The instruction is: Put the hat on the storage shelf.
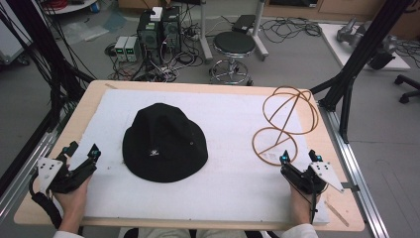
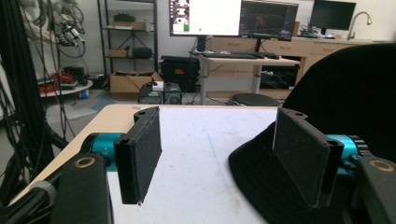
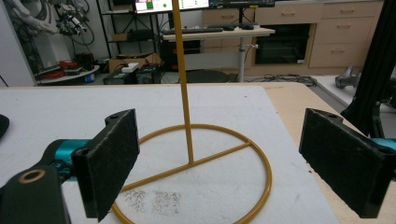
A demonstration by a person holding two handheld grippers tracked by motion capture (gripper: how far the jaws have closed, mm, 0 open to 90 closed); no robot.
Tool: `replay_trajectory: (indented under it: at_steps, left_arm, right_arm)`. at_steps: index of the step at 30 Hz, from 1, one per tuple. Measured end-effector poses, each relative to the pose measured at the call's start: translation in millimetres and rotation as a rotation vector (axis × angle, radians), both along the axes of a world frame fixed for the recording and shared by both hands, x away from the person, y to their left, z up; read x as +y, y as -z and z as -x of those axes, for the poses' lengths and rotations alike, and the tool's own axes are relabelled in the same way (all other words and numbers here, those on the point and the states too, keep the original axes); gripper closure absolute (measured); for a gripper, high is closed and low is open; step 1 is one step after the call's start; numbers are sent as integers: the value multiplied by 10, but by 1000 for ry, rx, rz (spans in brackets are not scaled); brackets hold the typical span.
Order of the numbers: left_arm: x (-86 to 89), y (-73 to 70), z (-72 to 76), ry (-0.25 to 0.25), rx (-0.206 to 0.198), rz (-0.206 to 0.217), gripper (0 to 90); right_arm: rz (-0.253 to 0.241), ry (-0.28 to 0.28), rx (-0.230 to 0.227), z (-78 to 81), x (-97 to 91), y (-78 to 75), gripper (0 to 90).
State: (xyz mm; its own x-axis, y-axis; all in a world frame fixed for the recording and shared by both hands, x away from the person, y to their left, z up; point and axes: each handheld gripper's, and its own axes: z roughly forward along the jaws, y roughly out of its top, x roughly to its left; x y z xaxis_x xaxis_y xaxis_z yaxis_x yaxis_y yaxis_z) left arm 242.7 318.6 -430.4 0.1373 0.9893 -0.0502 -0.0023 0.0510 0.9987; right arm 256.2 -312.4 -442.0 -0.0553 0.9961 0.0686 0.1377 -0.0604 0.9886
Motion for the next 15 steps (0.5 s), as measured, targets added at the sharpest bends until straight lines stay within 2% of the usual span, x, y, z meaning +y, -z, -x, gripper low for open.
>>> replay_trajectory:
  at_steps: [7, 9, 15]
  left_arm:
    - [-108, -105, -34, 46, 8, -10, 328]
    - [-122, -141, -49, 65, 20, -14, 328]
    - [-152, -233, -103, 115, 42, 7, 328]
  right_arm:
    - [-2, -4, -1, 2, -6, 4, 114]
    - [-2, -8, 2, 3, -11, 6, 114]
    - [-8, -6, 4, 17, -26, 9, 114]
